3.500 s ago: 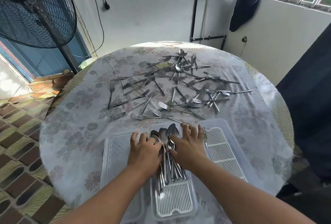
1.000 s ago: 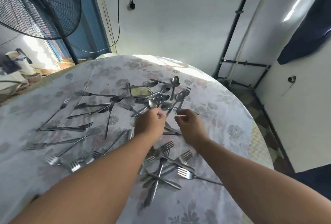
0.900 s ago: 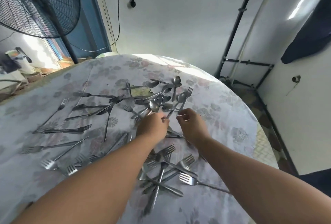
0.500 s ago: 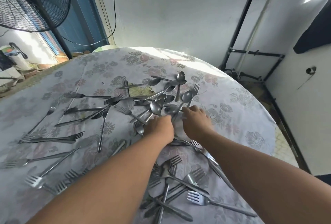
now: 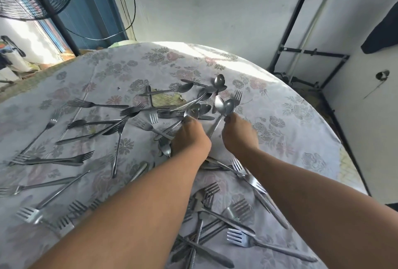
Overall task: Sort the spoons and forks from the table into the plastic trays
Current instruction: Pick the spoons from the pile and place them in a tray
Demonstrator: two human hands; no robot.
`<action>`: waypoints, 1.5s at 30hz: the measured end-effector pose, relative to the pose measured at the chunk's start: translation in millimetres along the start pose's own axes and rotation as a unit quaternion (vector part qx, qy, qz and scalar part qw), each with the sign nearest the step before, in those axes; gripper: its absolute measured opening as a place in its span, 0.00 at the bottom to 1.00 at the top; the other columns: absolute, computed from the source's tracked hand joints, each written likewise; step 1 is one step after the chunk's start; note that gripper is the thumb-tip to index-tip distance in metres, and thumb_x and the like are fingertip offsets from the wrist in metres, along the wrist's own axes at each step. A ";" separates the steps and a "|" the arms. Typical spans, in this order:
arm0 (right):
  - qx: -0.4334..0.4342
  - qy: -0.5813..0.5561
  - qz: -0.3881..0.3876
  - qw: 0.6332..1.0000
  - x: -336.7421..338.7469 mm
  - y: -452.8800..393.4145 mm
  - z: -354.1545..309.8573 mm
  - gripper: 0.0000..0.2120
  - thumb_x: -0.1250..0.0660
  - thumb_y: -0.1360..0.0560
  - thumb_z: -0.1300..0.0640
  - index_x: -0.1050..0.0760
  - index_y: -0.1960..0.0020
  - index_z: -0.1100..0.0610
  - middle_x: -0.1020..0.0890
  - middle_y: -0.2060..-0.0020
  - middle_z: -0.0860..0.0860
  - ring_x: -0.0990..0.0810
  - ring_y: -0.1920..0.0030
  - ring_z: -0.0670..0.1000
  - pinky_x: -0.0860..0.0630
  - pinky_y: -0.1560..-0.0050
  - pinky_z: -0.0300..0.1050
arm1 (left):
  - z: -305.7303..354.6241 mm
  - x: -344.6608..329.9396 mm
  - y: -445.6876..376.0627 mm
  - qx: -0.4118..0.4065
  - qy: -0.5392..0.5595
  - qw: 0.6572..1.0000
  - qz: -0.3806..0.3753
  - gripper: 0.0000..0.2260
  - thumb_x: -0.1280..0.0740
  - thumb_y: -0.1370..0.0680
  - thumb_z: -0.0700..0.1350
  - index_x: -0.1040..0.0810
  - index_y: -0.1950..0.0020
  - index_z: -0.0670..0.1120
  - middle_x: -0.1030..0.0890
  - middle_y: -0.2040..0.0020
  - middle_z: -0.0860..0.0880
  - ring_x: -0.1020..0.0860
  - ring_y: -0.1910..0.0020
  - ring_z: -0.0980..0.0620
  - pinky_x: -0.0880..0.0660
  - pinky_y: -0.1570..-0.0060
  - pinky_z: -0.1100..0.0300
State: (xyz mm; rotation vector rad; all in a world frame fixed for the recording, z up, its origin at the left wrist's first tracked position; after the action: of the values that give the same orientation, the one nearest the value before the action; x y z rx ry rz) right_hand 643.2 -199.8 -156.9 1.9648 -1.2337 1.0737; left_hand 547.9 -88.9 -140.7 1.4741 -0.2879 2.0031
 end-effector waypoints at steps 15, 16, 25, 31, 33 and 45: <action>-0.109 -0.053 -0.058 0.991 -31.1 -11.1 -12.1 0.07 0.35 0.25 0.60 0.20 0.54 0.62 0.20 0.63 0.55 0.19 0.57 0.59 0.28 0.60 0.45 | -25.0 1.8 -32.3 0.081 0.103 0.991 -0.036 0.20 0.42 0.18 0.49 0.30 0.28 0.42 0.25 0.33 0.37 0.26 0.34 0.35 0.27 0.36 0.43; -0.108 -0.057 -0.062 0.991 -31.4 -10.4 -13.2 0.06 0.35 0.25 0.59 0.21 0.57 0.62 0.21 0.64 0.55 0.19 0.57 0.59 0.27 0.60 0.45 | -24.7 6.5 -35.2 0.061 0.091 0.994 -0.023 0.20 0.44 0.17 0.48 0.33 0.27 0.41 0.27 0.31 0.37 0.28 0.33 0.34 0.28 0.37 0.44; -0.057 -0.007 -0.086 0.995 -34.9 1.1 -23.6 0.15 0.39 0.22 0.47 0.23 0.50 0.58 0.22 0.56 0.55 0.22 0.57 0.58 0.28 0.59 0.46 | -44.5 4.5 -48.9 -0.015 -0.016 1.000 -0.018 0.16 0.29 0.22 0.52 0.27 0.40 0.44 0.19 0.46 0.45 0.26 0.56 0.44 0.30 0.59 0.53; -0.052 -0.107 -0.115 0.986 -37.3 4.2 -27.6 0.10 0.40 0.19 0.51 0.26 0.45 0.57 0.20 0.54 0.54 0.21 0.54 0.56 0.26 0.55 0.46 | -45.7 0.3 -58.7 0.002 -0.002 0.999 -0.037 0.07 0.33 0.20 0.41 0.19 0.46 0.41 0.18 0.49 0.43 0.21 0.52 0.41 0.27 0.58 0.52; -0.081 -0.147 -0.129 0.977 -40.9 4.6 -26.1 0.15 0.41 0.21 0.49 0.25 0.43 0.57 0.17 0.52 0.54 0.18 0.54 0.56 0.21 0.54 0.48 | -43.8 -1.9 -60.7 -0.022 -0.006 0.998 -0.052 0.09 0.33 0.20 0.43 0.19 0.44 0.41 0.18 0.46 0.44 0.20 0.49 0.41 0.25 0.56 0.51; -0.132 -0.210 -0.153 0.957 -45.0 7.8 -25.7 0.24 0.46 0.30 0.47 0.20 0.47 0.61 0.15 0.55 0.58 0.19 0.60 0.56 0.28 0.62 0.44 | -29.0 14.3 -60.6 -0.093 -0.038 0.995 0.001 0.15 0.42 0.17 0.50 0.33 0.36 0.41 0.20 0.41 0.39 0.20 0.47 0.37 0.27 0.52 0.48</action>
State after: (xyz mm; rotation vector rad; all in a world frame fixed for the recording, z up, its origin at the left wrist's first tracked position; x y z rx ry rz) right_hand 616.5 -162.4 -182.0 2.1397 -1.1547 0.3257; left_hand 559.0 -21.7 -148.9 1.4350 -0.4946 1.8695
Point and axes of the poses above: each hand's wrist, its own y-axis away from the middle knuckle, its own x-axis out of the back of the hand, z = x × y, the point moved 5 cm from there along -y, towards the middle knuckle
